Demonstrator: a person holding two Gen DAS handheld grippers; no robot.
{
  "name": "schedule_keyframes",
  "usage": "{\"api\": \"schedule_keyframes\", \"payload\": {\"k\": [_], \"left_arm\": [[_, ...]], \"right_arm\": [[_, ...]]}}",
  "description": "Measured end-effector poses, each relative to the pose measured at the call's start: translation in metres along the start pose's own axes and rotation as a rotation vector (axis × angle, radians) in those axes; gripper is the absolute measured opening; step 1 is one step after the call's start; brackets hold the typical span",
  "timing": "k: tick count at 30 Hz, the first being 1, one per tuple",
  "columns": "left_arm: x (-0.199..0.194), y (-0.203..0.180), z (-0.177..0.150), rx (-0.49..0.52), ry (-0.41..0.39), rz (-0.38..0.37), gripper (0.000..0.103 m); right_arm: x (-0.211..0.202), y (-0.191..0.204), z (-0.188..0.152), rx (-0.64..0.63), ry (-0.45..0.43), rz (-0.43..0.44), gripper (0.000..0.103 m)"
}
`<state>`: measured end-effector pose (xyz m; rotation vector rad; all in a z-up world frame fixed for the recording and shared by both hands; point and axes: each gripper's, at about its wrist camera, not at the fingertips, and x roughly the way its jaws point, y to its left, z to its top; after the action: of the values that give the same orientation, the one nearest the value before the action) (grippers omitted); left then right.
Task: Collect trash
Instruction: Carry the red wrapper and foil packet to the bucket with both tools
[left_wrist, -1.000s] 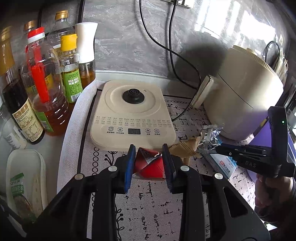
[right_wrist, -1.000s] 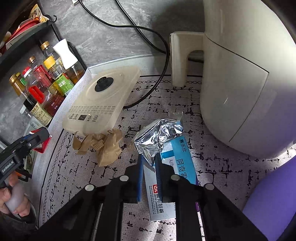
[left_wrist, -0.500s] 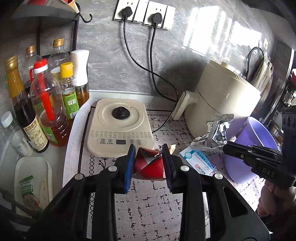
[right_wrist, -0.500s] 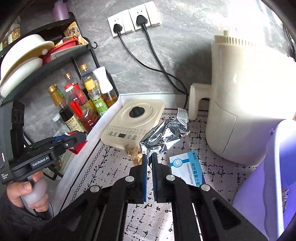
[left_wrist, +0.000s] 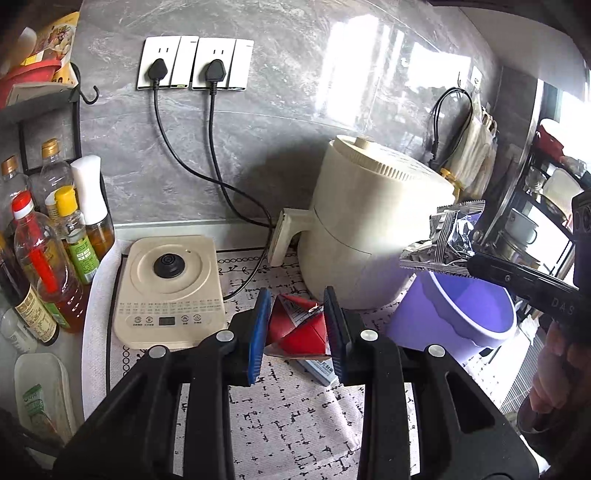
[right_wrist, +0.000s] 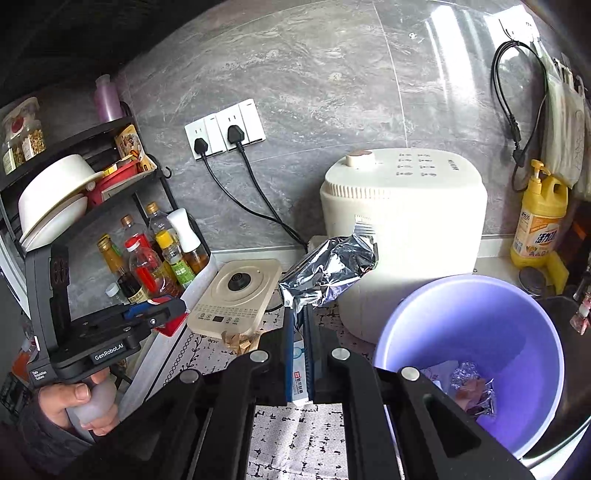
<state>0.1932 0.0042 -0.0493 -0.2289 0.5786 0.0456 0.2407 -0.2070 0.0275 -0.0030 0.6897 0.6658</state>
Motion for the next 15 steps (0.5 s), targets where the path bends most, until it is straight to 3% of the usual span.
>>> {"api": "schedule_keyframes", "payload": {"k": [2,5,6,8,15], "left_arm": [[0.003,-0.013,0.003,0.022,-0.001,-0.017,0.029],[0.008,-0.034,0.008,0.045,-0.003,-0.041,0.029],[0.009,-0.041,0.009,0.054,-0.005,-0.047,0.029],[0.012,-0.055,0.01,0.072,-0.009,-0.058,0.029],[0.02,-0.102,0.015,0.119,-0.005,-0.113,0.029]], "right_arm": [[-0.011,-0.012,0.001,0.008,-0.012,-0.027,0.006],[-0.027,-0.033,0.001,0.027,-0.052,-0.091,0.018],[-0.034,-0.043,-0.001,0.049,-0.069,-0.118,0.044],[-0.05,-0.065,-0.005,0.1,-0.104,-0.146,0.078],[-0.085,-0.119,-0.021,0.179,-0.12,-0.213,0.078]]}}
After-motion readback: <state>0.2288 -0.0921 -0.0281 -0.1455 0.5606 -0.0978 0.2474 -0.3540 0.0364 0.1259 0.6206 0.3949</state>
